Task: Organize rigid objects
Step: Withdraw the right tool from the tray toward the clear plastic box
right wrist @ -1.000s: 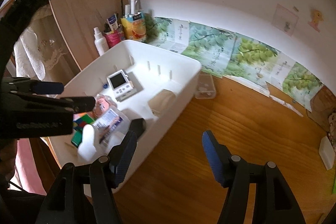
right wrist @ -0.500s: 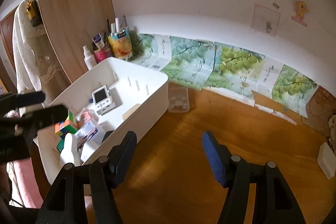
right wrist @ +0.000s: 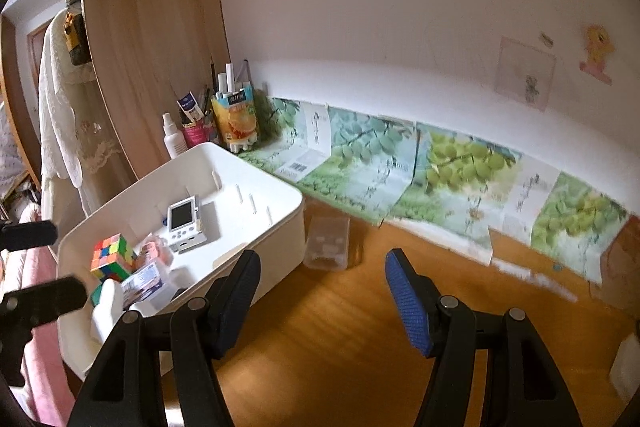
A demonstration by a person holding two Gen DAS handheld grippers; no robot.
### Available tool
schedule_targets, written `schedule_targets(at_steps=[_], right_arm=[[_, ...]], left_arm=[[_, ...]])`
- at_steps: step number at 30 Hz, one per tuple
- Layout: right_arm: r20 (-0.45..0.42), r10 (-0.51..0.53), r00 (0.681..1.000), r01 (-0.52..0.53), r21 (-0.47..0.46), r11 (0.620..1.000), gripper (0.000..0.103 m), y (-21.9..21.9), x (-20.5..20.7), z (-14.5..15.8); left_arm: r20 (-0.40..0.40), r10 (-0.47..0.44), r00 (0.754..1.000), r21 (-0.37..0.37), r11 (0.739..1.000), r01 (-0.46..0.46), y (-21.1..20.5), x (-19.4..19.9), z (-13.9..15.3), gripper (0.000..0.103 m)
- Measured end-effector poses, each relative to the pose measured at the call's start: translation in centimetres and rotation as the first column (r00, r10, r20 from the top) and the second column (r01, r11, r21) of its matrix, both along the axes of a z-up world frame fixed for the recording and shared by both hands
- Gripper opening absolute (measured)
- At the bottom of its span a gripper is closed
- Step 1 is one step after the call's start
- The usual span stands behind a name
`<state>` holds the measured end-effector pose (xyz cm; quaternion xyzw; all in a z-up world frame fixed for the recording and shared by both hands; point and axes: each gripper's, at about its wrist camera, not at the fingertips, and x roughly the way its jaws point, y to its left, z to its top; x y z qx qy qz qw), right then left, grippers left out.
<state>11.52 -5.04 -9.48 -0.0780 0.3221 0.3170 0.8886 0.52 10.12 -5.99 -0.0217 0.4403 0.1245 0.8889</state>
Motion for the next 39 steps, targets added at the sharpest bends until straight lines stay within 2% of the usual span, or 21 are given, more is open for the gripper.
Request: schedule_targets(at_steps=[6, 12, 14, 25, 39], right_arm=[[0.061, 0.037, 0.997, -0.038, 0.011, 0.999, 0.066, 0.4, 2.7, 0.7], [0.08, 0.054, 0.995, -0.053, -0.007, 0.999, 0.066, 0.9, 5.3, 0.4], [0.073, 0.06, 0.996, -0.06, -0.009, 0.998, 0.066, 0.9, 5.9, -0.1], [0.011, 0.123, 0.992, -0.122, -0.048, 0.991, 0.066, 2.3, 7.2, -3.7], [-0.076, 0.188, 0.979, -0.196, -0.122, 0.973, 0.066, 4.1, 7.8, -8.0]], left_arm=[[-0.008, 0.051, 0.999, 0.001, 0.999, -0.051, 0.1, -0.2, -0.1, 0.08], [0.006, 0.128, 0.992, -0.062, 0.99, -0.127, 1.1, -0.6, 0.3, 0.08], [0.015, 0.151, 0.988, -0.084, 0.985, -0.149, 1.5, -0.8, 0.4, 0.08], [0.036, 0.212, 0.977, -0.104, 0.973, -0.207, 2.4, -0.5, 0.6, 0.08], [0.026, 0.215, 0.976, -0.111, 0.971, -0.211, 2.6, 1.2, 0.1, 0.08]])
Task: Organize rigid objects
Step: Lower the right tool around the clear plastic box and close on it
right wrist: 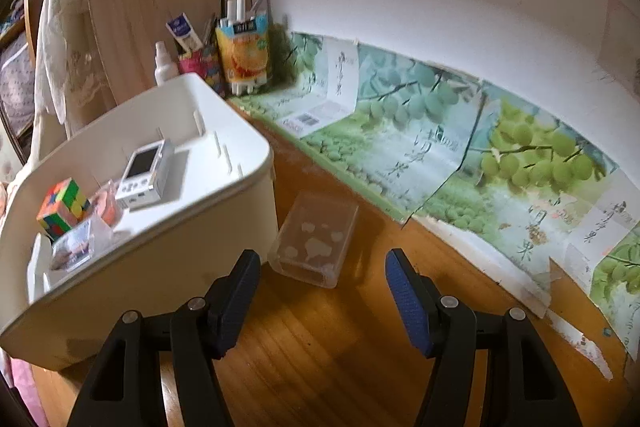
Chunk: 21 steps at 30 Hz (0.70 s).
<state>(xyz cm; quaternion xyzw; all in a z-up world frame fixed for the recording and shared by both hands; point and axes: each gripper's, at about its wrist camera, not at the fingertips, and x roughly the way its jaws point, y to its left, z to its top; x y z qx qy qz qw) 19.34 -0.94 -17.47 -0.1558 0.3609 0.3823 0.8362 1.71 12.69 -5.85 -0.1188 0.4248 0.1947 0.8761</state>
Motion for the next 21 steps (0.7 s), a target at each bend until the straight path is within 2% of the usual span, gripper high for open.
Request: schedule_targets(at_steps=[12, 21], right_arm=[[-0.032, 0.006, 0.999, -0.006, -0.006, 1.0, 0.067, 0.7, 0.6, -1.8], [-0.024, 0.012, 1.0, -0.012, -0.028, 1.0, 0.07, 2.0, 0.8, -2.5]], left_arm=[[-0.023, -0.01, 1.0, 0.002, 1.0, 0.01, 0.0, 0.2, -0.7, 0.08], [-0.033, 0.012, 0.999, 0.003, 1.0, -0.012, 0.6, -0.4, -0.9, 0.08]])
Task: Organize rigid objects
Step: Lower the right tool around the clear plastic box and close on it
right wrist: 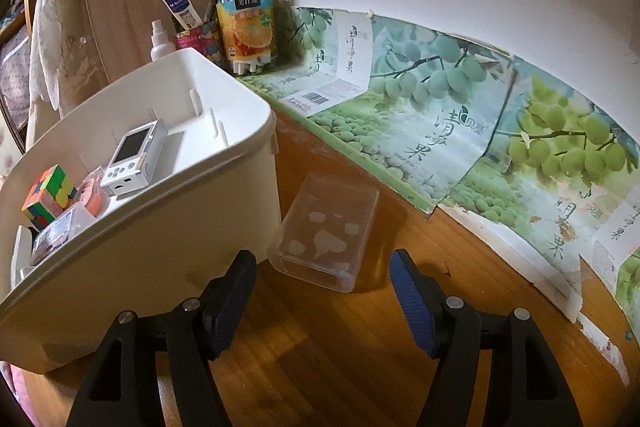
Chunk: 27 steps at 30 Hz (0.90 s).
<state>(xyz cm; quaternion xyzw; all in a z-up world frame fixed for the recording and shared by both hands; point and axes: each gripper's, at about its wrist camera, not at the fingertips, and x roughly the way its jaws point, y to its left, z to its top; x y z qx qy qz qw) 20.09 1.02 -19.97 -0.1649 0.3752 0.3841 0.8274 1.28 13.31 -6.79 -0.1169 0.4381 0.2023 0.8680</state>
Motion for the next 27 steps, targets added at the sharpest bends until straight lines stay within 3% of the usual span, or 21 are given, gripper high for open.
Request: schedule_targets(at_steps=[12, 15, 18, 27], right_arm=[[0.0, -0.012, 1.0, 0.012, -0.011, 1.0, 0.069, 0.02, 0.43, -0.23], [0.001, -0.004, 1.0, 0.004, -0.01, 1.0, 0.065, 0.02, 0.35, -0.21], [0.001, -0.002, 1.0, 0.002, -0.012, 1.0, 0.052, 0.27, 0.34, -0.1], [-0.014, -0.009, 1.0, 0.008, -0.034, 0.999, 0.05, 0.36, 0.59, 0.03]], left_arm=[[-0.001, 0.007, 1.0, -0.002, 1.0, -0.007, 0.0, -0.11, -0.05, 0.08], [0.002, 0.006, 1.0, 0.001, 1.0, -0.006, -0.09, -0.12, 0.01, 0.08], [0.007, 0.004, 1.0, 0.006, 1.0, -0.004, -0.25, -0.16, 0.21, 0.08], [0.025, 0.012, 1.0, 0.011, 1.0, -0.013, -0.55, -0.86, 0.85, 0.08]])
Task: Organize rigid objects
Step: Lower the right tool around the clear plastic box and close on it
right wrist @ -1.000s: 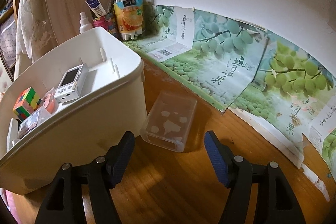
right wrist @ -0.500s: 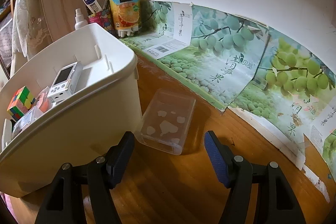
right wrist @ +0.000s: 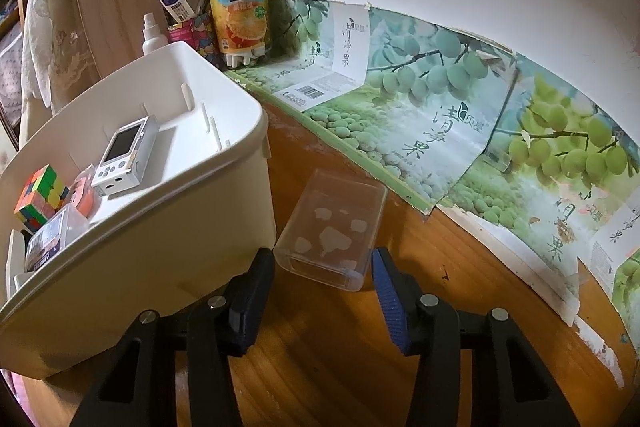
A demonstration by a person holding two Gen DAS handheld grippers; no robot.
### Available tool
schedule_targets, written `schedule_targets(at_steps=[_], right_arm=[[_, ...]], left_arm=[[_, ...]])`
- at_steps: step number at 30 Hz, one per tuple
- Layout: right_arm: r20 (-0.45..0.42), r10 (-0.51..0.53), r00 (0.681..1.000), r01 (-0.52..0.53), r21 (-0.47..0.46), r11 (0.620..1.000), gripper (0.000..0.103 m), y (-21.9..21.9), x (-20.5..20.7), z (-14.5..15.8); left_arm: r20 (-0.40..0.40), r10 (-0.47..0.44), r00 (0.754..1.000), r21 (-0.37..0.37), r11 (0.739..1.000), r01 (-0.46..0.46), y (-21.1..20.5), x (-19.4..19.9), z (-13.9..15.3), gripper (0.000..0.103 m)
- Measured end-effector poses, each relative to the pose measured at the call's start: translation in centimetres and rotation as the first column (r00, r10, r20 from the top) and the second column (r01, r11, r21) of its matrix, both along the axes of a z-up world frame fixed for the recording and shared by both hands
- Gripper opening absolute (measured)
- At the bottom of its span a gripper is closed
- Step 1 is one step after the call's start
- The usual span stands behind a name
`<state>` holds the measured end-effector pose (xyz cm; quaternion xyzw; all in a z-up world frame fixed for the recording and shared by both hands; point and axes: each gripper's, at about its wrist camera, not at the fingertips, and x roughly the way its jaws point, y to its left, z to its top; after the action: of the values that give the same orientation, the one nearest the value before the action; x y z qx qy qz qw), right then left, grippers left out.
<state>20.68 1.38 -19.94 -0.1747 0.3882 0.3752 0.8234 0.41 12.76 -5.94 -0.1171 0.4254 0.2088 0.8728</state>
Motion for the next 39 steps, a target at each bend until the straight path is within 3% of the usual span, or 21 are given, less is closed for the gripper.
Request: schedule_targets(at_steps=[7, 9, 10, 20, 25, 27, 29, 34, 39], right_arm=[[0.006, -0.021, 1.0, 0.021, -0.032, 0.999, 0.05, -0.8, -0.5, 0.3], [0.007, -0.036, 0.999, 0.037, -0.041, 0.998, 0.013, -1.3, -0.7, 0.6], [-0.001, -0.051, 0.999, 0.051, -0.053, 0.997, 0.008, -1.5, -0.6, 0.6], [-0.07, -0.135, 0.988, 0.134, -0.015, 0.991, 0.008, -4.6, -1.6, 1.7], [-0.119, -0.171, 0.978, 0.176, 0.036, 0.984, 0.012, -5.3, -1.3, 2.2], [-0.14, -0.177, 0.974, 0.186, 0.055, 0.981, 0.023, -5.3, -1.0, 2.3], [-0.157, -0.177, 0.972, 0.191, 0.08, 0.978, 0.047, -5.2, -0.7, 2.3], [-0.15, -0.153, 0.977, 0.169, 0.104, 0.98, 0.059, -4.6, -0.4, 2.5], [-0.097, -0.073, 0.993, 0.082, 0.088, 0.993, 0.062, -3.7, 0.4, 2.8]], left_arm=[[0.02, -0.011, 1.0, -0.004, 1.0, 0.011, -0.4, -0.7, 0.5, 0.08], [0.027, -0.017, 0.999, -0.005, 1.0, 0.017, -0.5, -0.9, 0.7, 0.08], [0.032, -0.021, 0.999, -0.006, 1.0, 0.021, -0.6, -1.1, 0.8, 0.08], [0.063, -0.045, 0.997, -0.017, 0.999, 0.046, -0.7, -1.9, 1.8, 0.08], [0.066, -0.046, 0.997, -0.018, 0.999, 0.048, -0.6, -2.0, 1.8, 0.08], [0.064, -0.039, 0.997, -0.018, 0.999, 0.04, -0.4, -2.0, 1.8, 0.08], [0.06, -0.03, 0.998, -0.018, 0.999, 0.032, -0.2, -2.0, 1.8, 0.08], [0.042, -0.027, 0.999, -0.015, 0.999, 0.028, 0.0, -1.9, 1.6, 0.08], [0.018, -0.022, 1.0, -0.014, 1.0, 0.022, 0.2, -2.0, 1.1, 0.08]])
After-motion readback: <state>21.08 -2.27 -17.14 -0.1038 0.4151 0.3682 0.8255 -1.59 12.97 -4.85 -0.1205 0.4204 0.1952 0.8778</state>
